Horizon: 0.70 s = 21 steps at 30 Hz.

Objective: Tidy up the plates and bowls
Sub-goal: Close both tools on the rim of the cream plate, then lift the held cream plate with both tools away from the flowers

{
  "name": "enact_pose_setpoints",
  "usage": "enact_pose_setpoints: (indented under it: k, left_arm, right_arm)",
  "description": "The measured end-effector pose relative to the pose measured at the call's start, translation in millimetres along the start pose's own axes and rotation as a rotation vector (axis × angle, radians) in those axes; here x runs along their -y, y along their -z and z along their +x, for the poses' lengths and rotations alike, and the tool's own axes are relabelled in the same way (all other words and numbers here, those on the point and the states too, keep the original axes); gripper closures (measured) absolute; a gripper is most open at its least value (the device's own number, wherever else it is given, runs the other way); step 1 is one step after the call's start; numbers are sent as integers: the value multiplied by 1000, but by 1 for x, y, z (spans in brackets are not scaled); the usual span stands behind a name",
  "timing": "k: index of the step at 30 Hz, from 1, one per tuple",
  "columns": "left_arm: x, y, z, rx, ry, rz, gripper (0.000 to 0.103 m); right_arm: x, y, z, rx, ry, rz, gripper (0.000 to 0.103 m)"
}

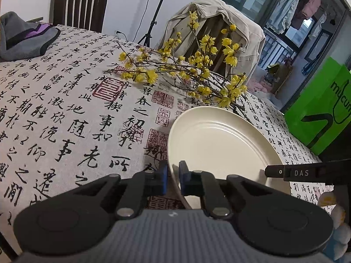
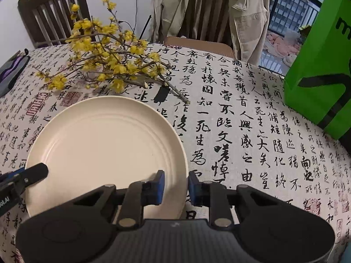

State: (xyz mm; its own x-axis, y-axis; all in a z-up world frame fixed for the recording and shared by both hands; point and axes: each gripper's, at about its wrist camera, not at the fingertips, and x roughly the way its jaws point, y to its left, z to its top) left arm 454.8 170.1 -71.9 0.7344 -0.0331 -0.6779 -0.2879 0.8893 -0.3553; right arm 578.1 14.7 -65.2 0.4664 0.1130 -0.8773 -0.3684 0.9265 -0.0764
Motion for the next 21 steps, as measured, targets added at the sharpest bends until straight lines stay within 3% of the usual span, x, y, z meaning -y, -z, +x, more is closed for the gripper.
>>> enact_pose_setpoints:
  k: [21]
  left_arm:
    - [6, -1, -2, 22, -21, 33, 92]
  right_arm:
    - [-1, 4, -5, 33, 11, -33, 88]
